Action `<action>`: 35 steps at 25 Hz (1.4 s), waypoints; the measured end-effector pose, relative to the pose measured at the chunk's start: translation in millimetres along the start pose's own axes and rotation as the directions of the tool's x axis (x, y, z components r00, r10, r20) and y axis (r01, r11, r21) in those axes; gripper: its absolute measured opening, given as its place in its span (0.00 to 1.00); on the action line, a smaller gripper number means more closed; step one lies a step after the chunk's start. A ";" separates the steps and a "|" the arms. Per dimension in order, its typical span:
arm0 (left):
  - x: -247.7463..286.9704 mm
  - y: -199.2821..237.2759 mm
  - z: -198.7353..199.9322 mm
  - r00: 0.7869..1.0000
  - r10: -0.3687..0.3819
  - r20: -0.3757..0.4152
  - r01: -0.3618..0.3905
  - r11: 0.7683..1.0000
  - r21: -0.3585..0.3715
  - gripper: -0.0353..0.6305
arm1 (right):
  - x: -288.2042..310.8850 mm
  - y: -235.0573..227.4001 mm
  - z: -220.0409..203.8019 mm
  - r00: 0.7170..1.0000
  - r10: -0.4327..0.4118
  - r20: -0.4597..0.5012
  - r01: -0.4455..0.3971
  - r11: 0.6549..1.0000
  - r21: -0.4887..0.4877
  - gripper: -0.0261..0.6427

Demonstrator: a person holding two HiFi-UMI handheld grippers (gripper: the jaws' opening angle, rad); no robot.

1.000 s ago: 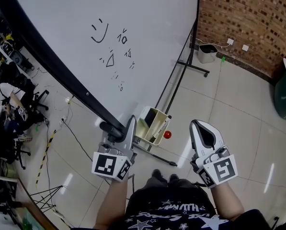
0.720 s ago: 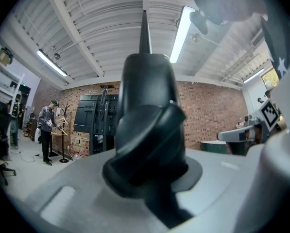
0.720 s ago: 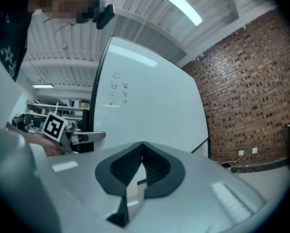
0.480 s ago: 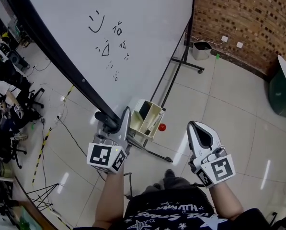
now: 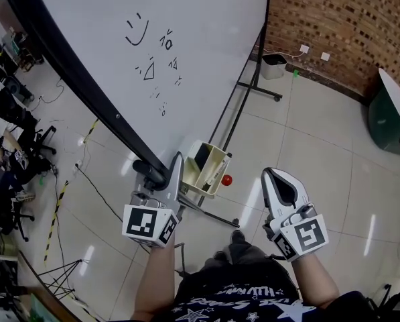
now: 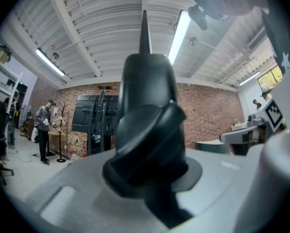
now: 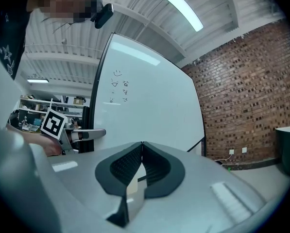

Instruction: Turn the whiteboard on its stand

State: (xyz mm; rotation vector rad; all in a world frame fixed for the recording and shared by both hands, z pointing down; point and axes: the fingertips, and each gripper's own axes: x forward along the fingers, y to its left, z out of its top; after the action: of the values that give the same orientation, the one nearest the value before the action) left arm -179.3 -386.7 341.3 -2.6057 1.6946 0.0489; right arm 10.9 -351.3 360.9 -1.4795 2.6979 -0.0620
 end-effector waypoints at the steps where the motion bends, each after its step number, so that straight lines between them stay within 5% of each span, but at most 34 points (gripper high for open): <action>1: -4.6 -0.4 1.1 1.000 -0.003 -0.001 0.003 1.000 0.000 0.17 | -1.9 4.5 0.2 1.000 -0.003 0.002 0.003 1.000 -0.001 0.05; 13: -28.5 2.7 -3.5 1.000 -0.021 0.003 0.021 1.000 0.002 0.17 | -49.3 47.0 -12.6 0.995 -0.095 -0.008 0.095 0.995 -0.015 0.05; 21: -38.8 -26.0 7.9 1.000 -0.008 -0.009 0.008 1.000 0.005 0.17 | -80.5 7.0 0.4 0.990 -0.141 -0.016 0.141 0.990 0.003 0.05; 28: -7.7 -70.4 21.1 1.000 0.012 -0.026 -0.012 1.000 0.011 0.17 | -88.5 -48.3 21.7 0.998 -0.060 -0.006 0.060 0.998 0.035 0.05; 35: -107.5 -57.1 7.0 1.000 0.024 -0.002 -0.024 1.000 0.017 0.17 | -129.2 32.7 -1.6 0.999 -0.035 0.024 0.034 0.999 0.036 0.05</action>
State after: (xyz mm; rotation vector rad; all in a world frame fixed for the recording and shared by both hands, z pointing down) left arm -170.7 -265.1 339.6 -2.5749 1.7191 0.0318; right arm 52.6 -224.8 365.1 -1.5063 2.6379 -0.0922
